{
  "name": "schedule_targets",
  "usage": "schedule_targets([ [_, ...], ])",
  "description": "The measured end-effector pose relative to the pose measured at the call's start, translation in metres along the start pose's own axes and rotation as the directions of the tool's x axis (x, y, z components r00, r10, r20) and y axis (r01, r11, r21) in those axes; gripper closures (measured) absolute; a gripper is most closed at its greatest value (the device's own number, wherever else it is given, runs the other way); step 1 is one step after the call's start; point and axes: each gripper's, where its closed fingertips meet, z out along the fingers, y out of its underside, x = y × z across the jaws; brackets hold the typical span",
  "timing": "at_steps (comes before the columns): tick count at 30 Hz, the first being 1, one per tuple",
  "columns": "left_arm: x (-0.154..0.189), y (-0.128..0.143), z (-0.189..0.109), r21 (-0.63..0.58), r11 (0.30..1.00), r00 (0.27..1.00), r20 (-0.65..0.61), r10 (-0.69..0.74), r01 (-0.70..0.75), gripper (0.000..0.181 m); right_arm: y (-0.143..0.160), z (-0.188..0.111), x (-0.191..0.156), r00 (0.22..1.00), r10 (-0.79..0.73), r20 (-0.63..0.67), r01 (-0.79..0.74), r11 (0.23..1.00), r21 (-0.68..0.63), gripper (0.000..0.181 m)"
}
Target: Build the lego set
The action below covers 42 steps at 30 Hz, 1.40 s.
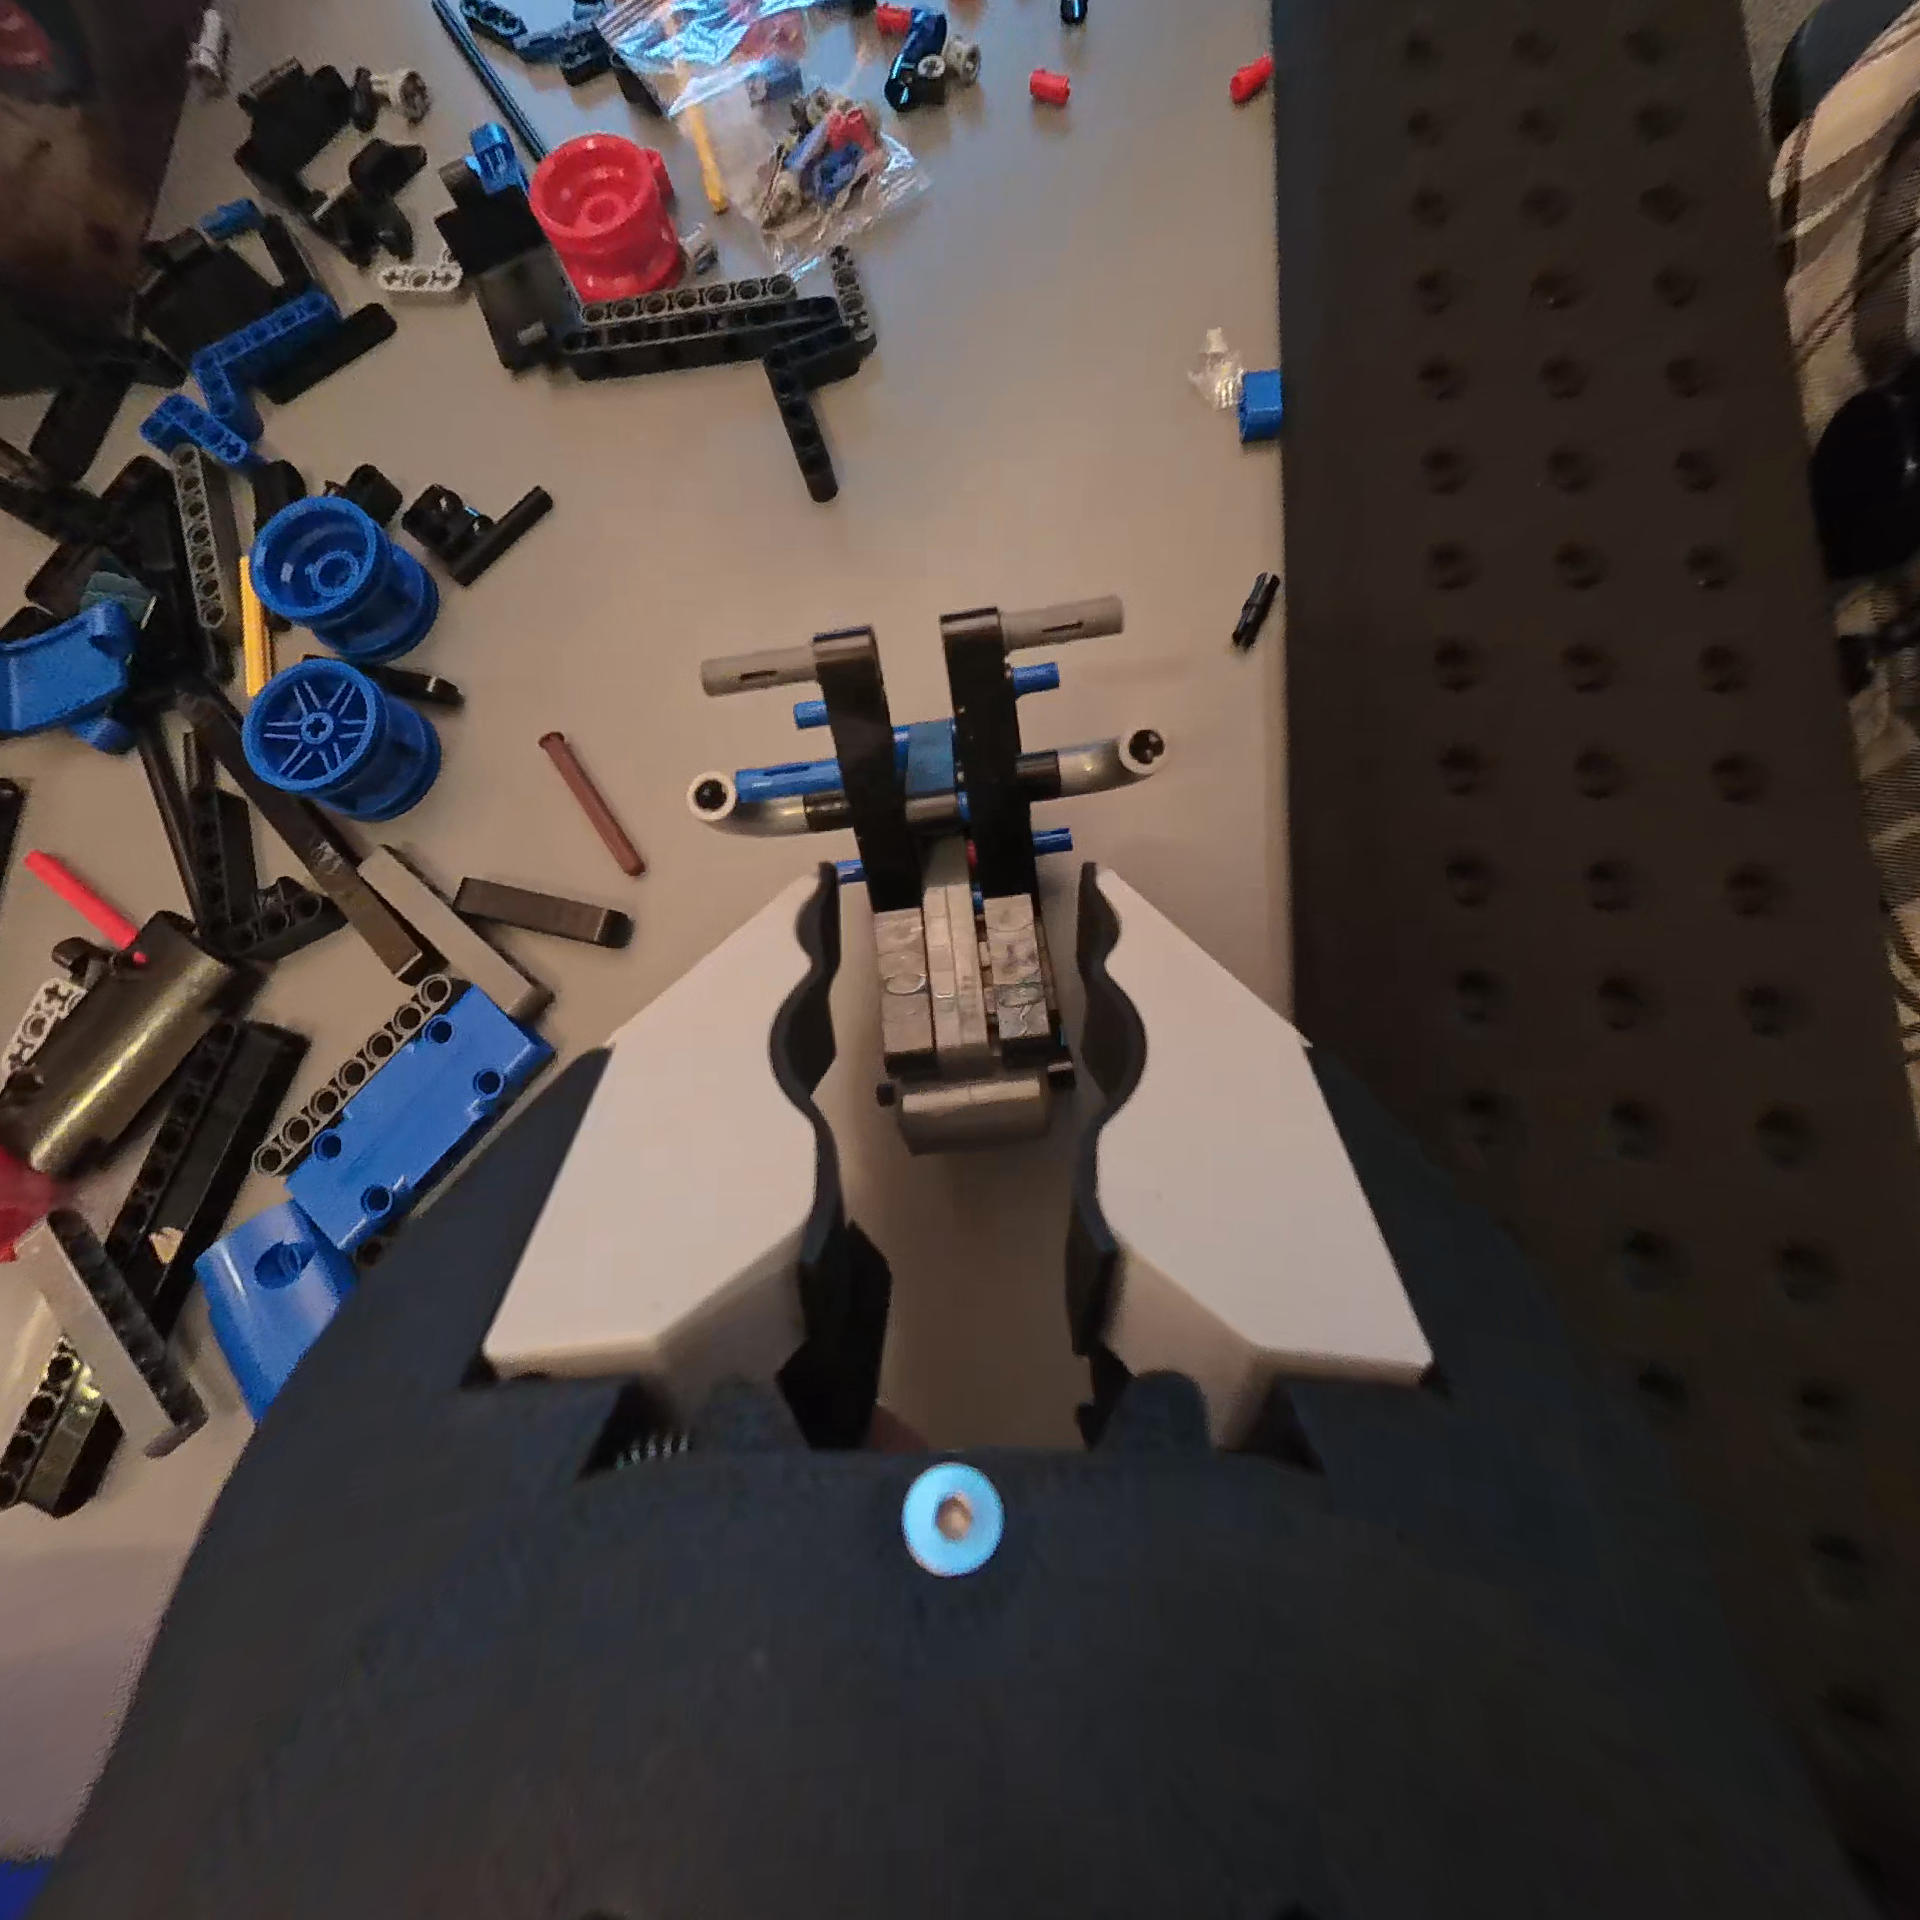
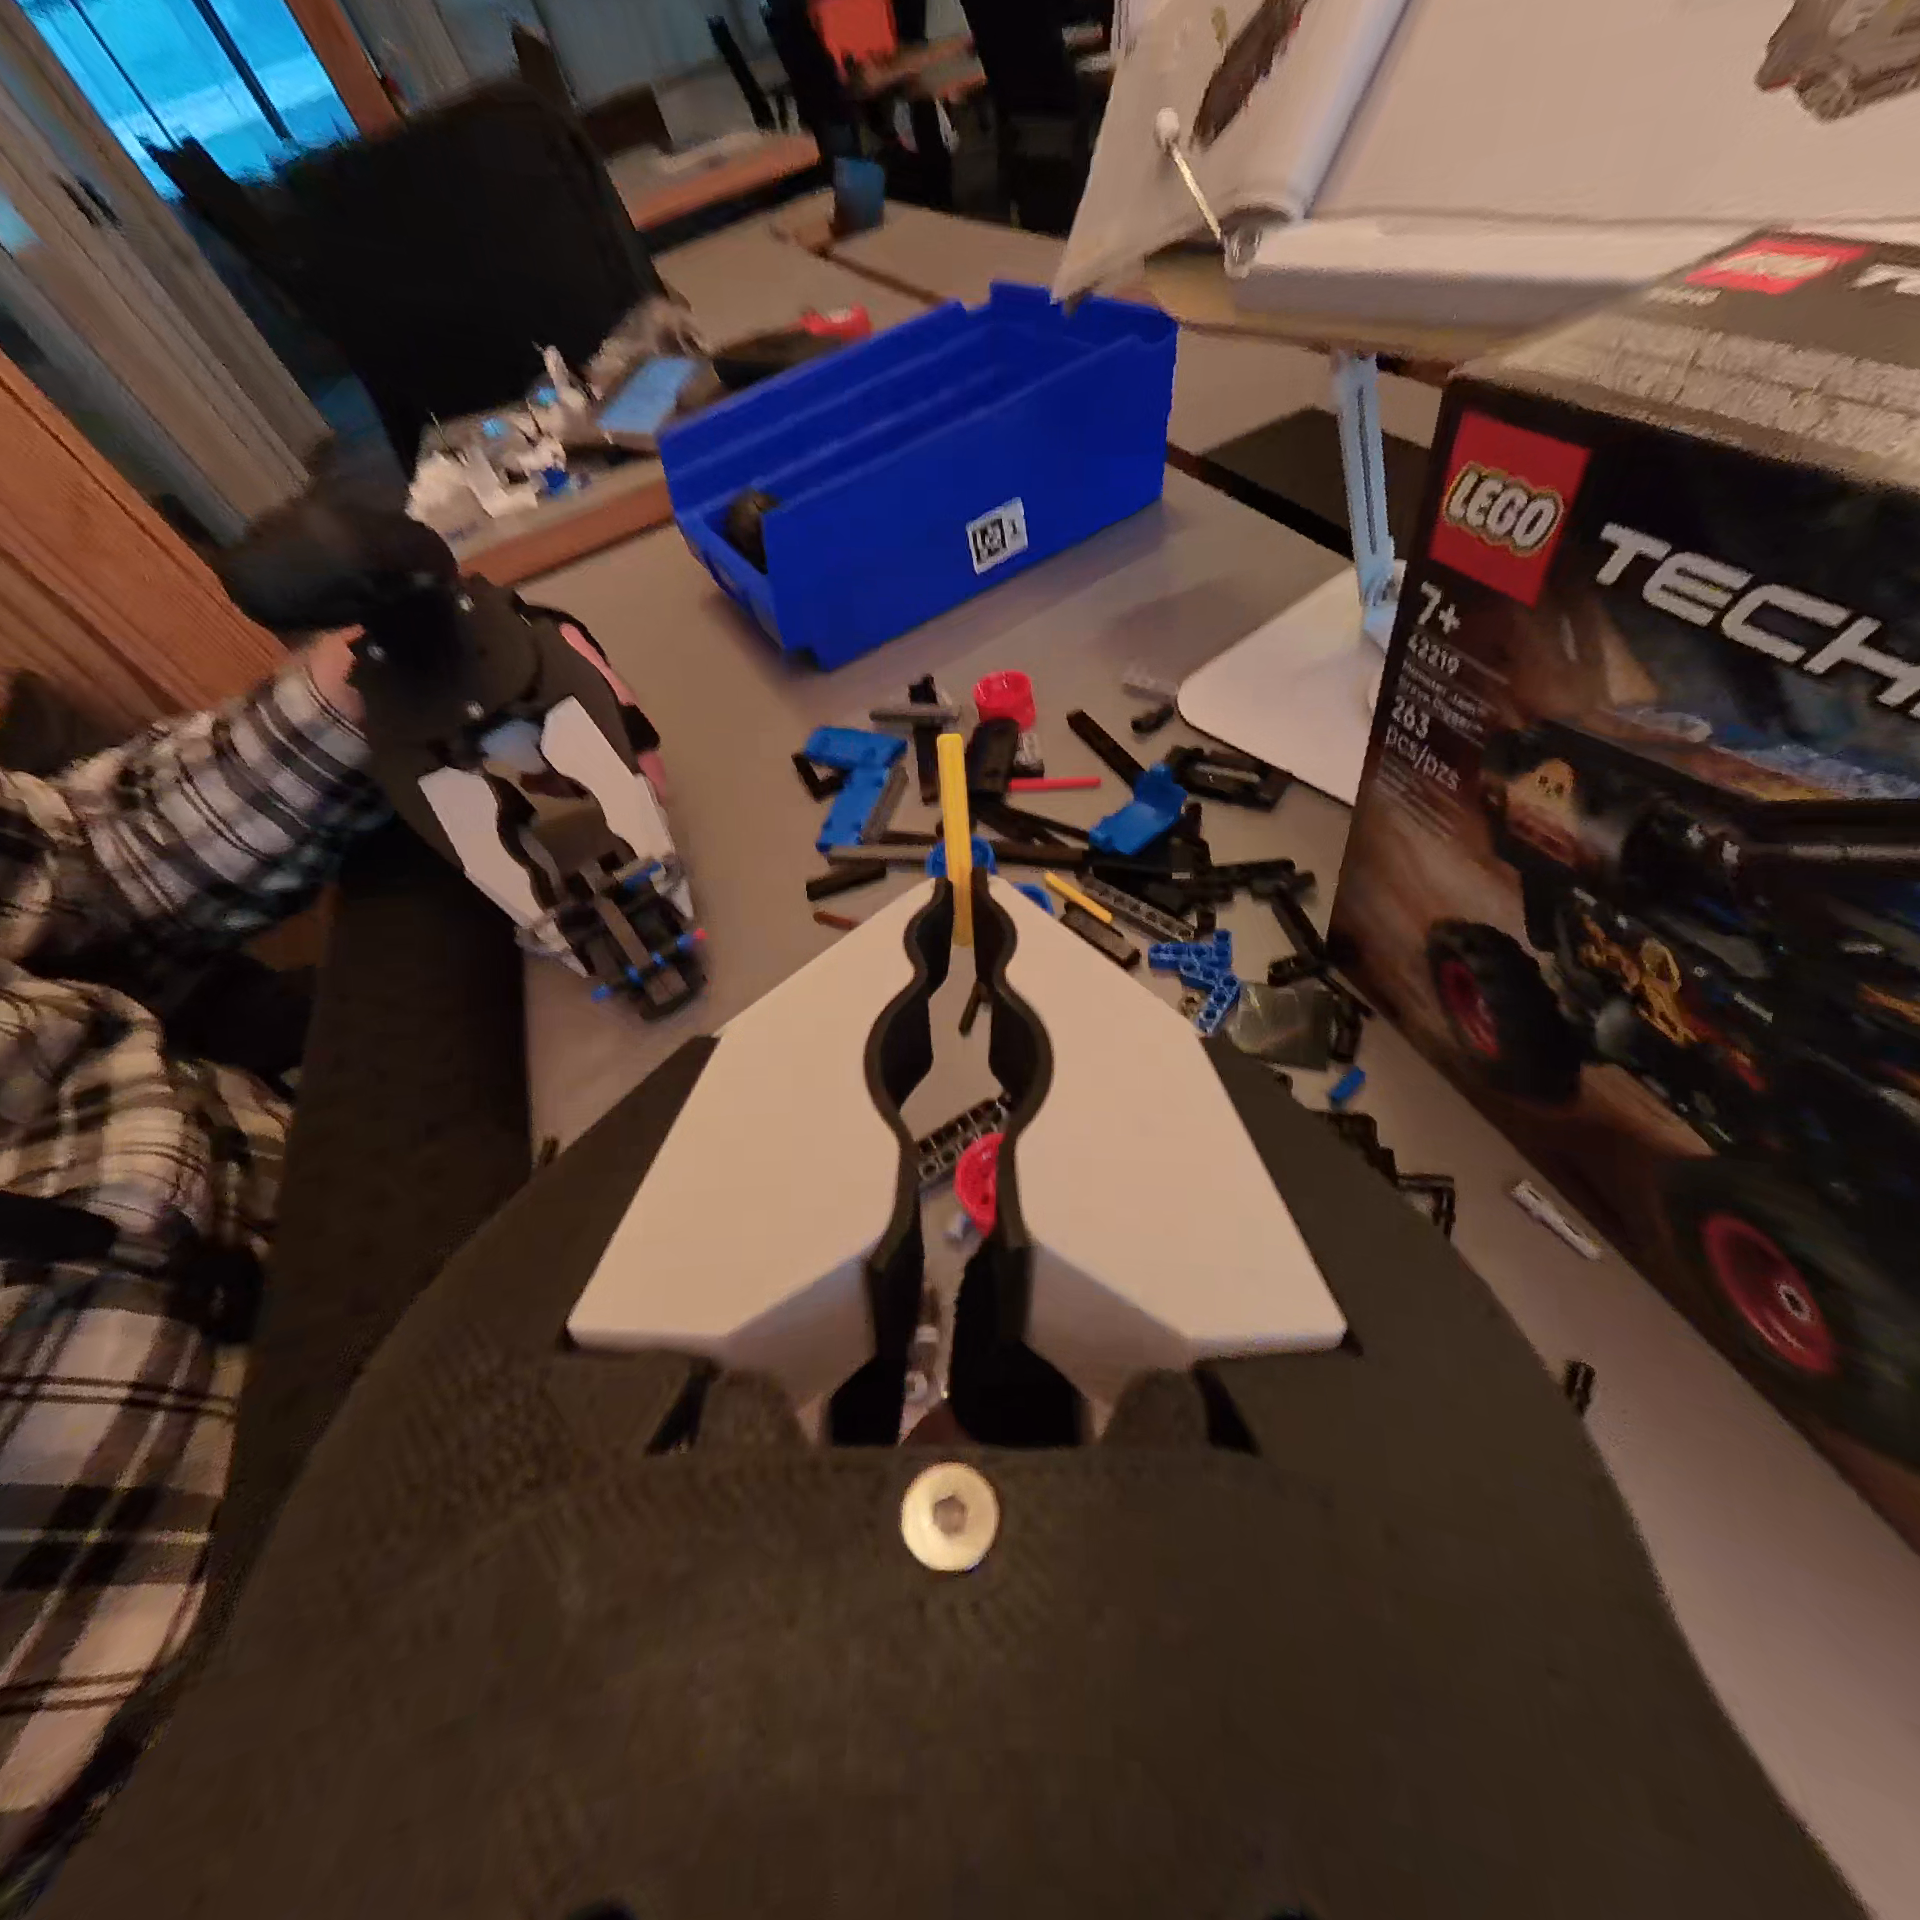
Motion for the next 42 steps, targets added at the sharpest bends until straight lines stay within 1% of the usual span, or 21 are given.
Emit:
schedule_targets([
  [3, -0.001, 0.004, 0.002, -0.013, 1.000, 1.000, 0.009, 0.005, -0.005, 0.150, 0.014, 0.010, -0.005, 0.999, -0.036, 0.000, 0.036, 0.997, -0.070, 0.179],
  [4, 0.000, 0.004, 0.002, -0.009, 1.000, 1.000, 0.009, 0.002, -0.001, 0.150, 0.018, 0.015, -0.007, 0.998, -0.059, -0.001, 0.059, 0.994, -0.094, 0.179],
  [5, -0.001, 0.005, 0.003, -0.012, 1.000, 1.000, 0.018, -0.005, 0.005, 0.147, 0.021, 0.020, -0.009, 0.997, -0.083, 0.001, 0.082, 0.990, -0.115, 0.179],
  [7, -0.004, 0.008, 0.004, -0.032, 0.999, 0.999, 0.042, -0.019, 0.021, 0.134, 0.026, 0.032, -0.013, 0.994, -0.110, 0.007, 0.110, 0.981, -0.162, 0.179],
  [14, -0.001, 0.005, 0.005, 0.019, 0.999, 0.997, 0.061, -0.043, 0.042, 0.126, 0.045, 0.072, -0.030, 0.977, -0.200, 0.074, 0.213, 0.940, -0.267, 0.179],
  [18, -0.005, 0.007, 0.005, 0.029, 0.998, 0.996, 0.071, -0.058, 0.056, 0.124, 0.035, 0.084, -0.033, 0.964, -0.257, 0.075, 0.268, 0.926, -0.268, 0.179],
  [21, -0.006, 0.007, 0.006, 0.034, 0.998, 0.996, 0.075, -0.058, 0.056, 0.123, 0.009, 0.103, -0.025, 0.910, -0.415, -0.002, 0.398, 0.874, -0.278, 0.179],
  [22, -0.007, 0.007, 0.006, 0.033, 0.998, 0.995, 0.079, -0.056, 0.054, 0.123, -0.005, 0.112, -0.020, 0.863, -0.503, -0.048, 0.470, 0.834, -0.288, 0.179],
  [23, -0.007, 0.008, 0.006, 0.034, 0.998, 0.995, 0.082, -0.055, 0.052, 0.123, -0.019, 0.122, -0.015, 0.785, -0.612, -0.102, 0.558, 0.768, -0.312, 0.179],
  [24, -0.007, 0.008, 0.006, 0.037, 0.998, 0.995, 0.084, -0.055, 0.052, 0.123, -0.033, 0.134, -0.011, 0.675, -0.724, -0.143, 0.648, 0.674, -0.354, 0.180],
  [26, -0.009, 0.008, 0.006, 0.038, 0.998, 0.994, 0.092, -0.053, 0.050, 0.123, -0.062, 0.162, -0.004, 0.402, -0.893, -0.201, 0.781, 0.449, -0.435, 0.179],
  [28, -0.011, 0.010, 0.006, 0.046, 0.998, 0.994, 0.097, -0.056, 0.052, 0.123, -0.085, 0.198, -0.010, 0.209, -0.950, -0.233, 0.848, 0.294, -0.440, 0.180],
  [30, -0.011, 0.008, 0.004, 0.062, 0.997, 0.994, 0.097, -0.057, 0.052, 0.123, -0.099, 0.233, -0.004, 0.020, -0.971, -0.239, 0.862, 0.137, -0.487, 0.180],
  [31, -0.011, 0.008, 0.004, 0.068, 0.996, 0.993, 0.100, -0.057, 0.050, 0.123, -0.103, 0.248, 0.003, -0.053, -0.971, -0.233, 0.856, 0.076, -0.512, 0.180],
  [32, -0.011, 0.008, 0.003, 0.070, 0.996, 0.993, 0.102, -0.055, 0.048, 0.123, -0.106, 0.263, 0.011, -0.101, -0.970, -0.222, 0.847, 0.033, -0.531, 0.180],
  [34, -0.010, 0.009, 0.004, 0.075, 0.996, 0.994, 0.093, -0.058, 0.051, 0.123, -0.107, 0.287, 0.029, -0.155, -0.972, -0.175, 0.825, -0.030, -0.564, 0.180],
  [35, -0.008, 0.010, 0.004, 0.077, 0.996, 0.995, 0.084, -0.060, 0.054, 0.123, -0.109, 0.295, 0.035, -0.161, -0.973, -0.163, 0.823, -0.042, -0.566, 0.180],
  [36, -0.008, 0.012, 0.004, 0.075, 0.996, 0.995, 0.083, -0.060, 0.054, 0.122, -0.113, 0.300, 0.040, -0.145, -0.977, -0.154, 0.823, -0.033, -0.567, 0.180],
  [38, -0.011, 0.014, 0.002, 0.078, 0.995, 0.994, 0.087, -0.068, 0.061, 0.122, -0.120, 0.307, 0.044, -0.081, -0.989, -0.123, 0.830, 0.001, -0.558, 0.180],
  [39, -0.012, 0.014, 0.001, 0.084, 0.994, 0.994, 0.083, -0.073, 0.066, 0.122, -0.118, 0.310, 0.044, 0.005, -0.997, -0.080, 0.838, 0.048, -0.543, 0.180],
  [42, -0.014, 0.016, 0.001, 0.076, 0.995, 0.993, 0.095, -0.067, 0.060, 0.122, -0.111, 0.314, 0.042, 0.357, -0.931, 0.081, 0.799, 0.259, -0.543, 0.180],
])
